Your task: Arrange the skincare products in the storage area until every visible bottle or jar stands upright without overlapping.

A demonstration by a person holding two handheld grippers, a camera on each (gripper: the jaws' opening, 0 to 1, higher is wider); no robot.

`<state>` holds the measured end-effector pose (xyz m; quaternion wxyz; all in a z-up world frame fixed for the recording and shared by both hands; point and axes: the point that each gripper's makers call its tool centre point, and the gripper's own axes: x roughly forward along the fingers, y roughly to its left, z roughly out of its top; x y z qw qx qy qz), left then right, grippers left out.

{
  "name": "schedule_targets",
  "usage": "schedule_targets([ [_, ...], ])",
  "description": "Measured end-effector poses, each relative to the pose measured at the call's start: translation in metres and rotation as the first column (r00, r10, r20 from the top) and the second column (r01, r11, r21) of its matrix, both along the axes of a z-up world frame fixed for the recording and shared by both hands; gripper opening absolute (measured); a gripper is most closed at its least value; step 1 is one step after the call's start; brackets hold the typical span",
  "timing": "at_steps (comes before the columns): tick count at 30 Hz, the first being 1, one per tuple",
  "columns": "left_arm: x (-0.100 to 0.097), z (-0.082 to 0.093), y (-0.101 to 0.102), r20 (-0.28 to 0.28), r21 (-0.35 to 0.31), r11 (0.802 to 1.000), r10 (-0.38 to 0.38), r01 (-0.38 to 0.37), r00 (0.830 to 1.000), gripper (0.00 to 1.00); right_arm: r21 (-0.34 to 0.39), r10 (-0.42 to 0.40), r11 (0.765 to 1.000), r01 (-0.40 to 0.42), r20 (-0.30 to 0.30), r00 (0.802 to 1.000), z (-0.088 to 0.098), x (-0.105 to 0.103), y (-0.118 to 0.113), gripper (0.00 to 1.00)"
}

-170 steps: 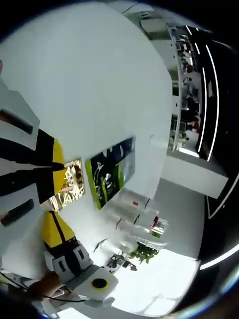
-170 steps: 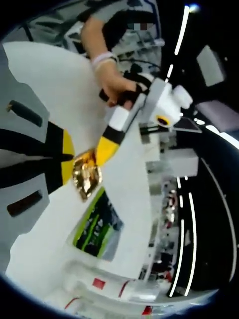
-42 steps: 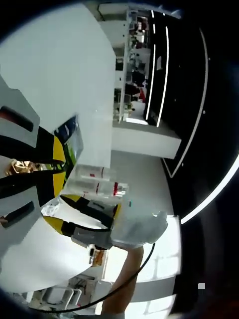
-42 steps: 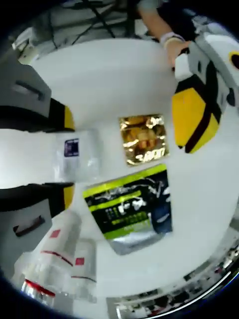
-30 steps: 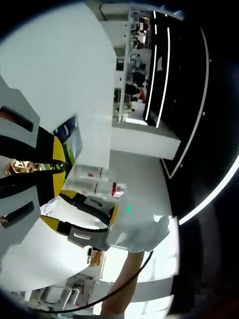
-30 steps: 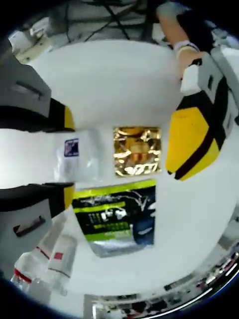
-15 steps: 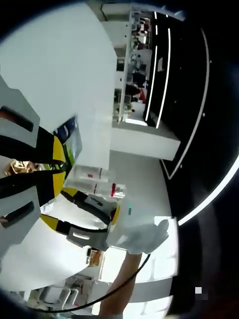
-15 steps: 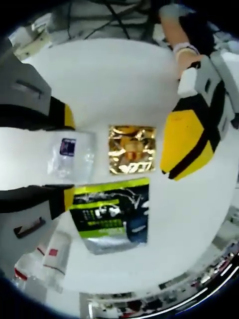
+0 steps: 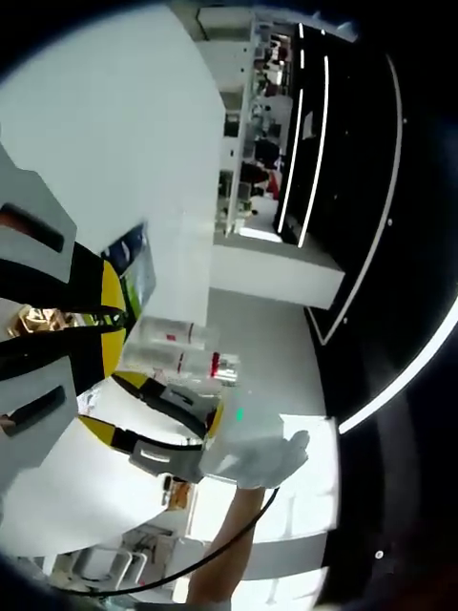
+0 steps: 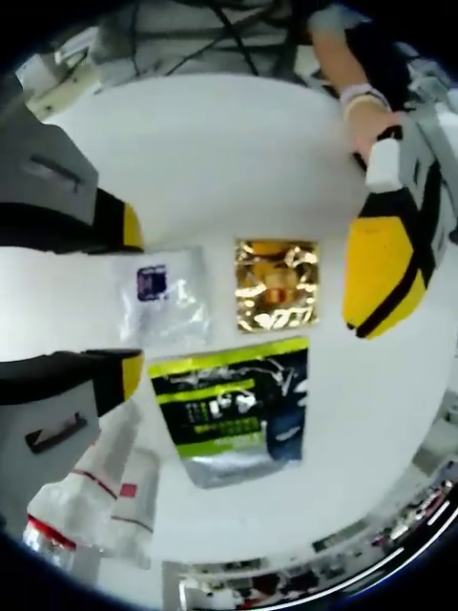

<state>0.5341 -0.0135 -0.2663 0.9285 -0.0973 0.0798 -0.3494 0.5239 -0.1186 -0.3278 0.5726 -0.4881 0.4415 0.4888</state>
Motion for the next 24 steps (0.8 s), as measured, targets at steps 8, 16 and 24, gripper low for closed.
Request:
schedule_targets([
  [8, 0.0, 0.0, 0.0, -0.001, -0.002, 1.0, -0.002, 0.002, 1.0, 0.04, 0.068, -0.021, 0.997, 0.022, -0.011, 1.0, 0.009, -0.005, 0.006, 0.38],
  [16, -0.002, -0.001, -0.002, -0.001, -0.001, 1.0, -0.008, 0.008, 1.0, 0.04, 0.161, -0.059, 0.985, 0.058, 0.002, 0.998, 0.012, -0.015, 0.019, 0.48],
  [24, -0.001, 0.001, -0.002, 0.013, 0.004, 1.0, -0.005, 0.005, 1.0, 0.13, 0.384, -0.101, 0.922, 0.057, 0.096, 0.99, 0.027, -0.005, 0.043, 0.61],
])
